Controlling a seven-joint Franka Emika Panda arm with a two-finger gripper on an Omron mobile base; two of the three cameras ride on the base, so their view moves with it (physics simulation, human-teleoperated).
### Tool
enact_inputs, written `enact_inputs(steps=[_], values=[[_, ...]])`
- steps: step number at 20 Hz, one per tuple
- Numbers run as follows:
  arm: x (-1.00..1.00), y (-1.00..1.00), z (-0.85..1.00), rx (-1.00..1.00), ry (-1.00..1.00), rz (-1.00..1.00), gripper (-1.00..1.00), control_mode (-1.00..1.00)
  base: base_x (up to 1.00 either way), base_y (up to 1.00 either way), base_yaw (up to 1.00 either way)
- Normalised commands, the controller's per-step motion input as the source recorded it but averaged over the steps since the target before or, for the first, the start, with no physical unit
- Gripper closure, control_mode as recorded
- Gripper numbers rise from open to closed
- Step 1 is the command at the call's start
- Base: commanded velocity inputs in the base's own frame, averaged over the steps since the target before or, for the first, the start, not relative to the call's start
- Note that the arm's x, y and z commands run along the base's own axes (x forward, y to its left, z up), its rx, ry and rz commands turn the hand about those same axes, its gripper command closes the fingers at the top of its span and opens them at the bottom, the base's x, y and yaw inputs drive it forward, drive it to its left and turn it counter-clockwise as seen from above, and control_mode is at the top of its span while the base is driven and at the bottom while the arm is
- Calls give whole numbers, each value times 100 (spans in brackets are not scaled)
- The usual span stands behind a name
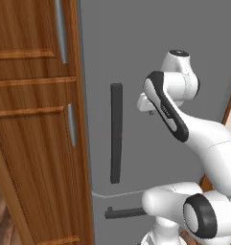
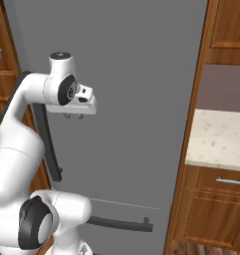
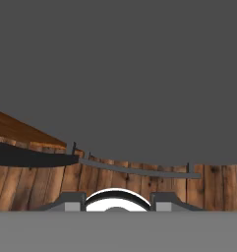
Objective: Open the fridge, remove the apple, squash, and steak, and place them on any counter.
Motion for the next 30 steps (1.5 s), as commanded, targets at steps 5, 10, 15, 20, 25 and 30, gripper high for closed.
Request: enact_inputs(steps=[5,10,15,20,25,30], values=[[0,0,0,0,0,0,-100,100,-4,0,0],[0,0,0,0,0,0,-100,100,-44,2,4],[0,0,0,0,0,0,-100,100,-42,11,1],[0,0,0,0,0,0,-100,100,-24,51,0],[0,0,0,0,0,0,-100,100,-44,79,0],[0,0,0,0,0,0,-100,100,-40,30,0]])
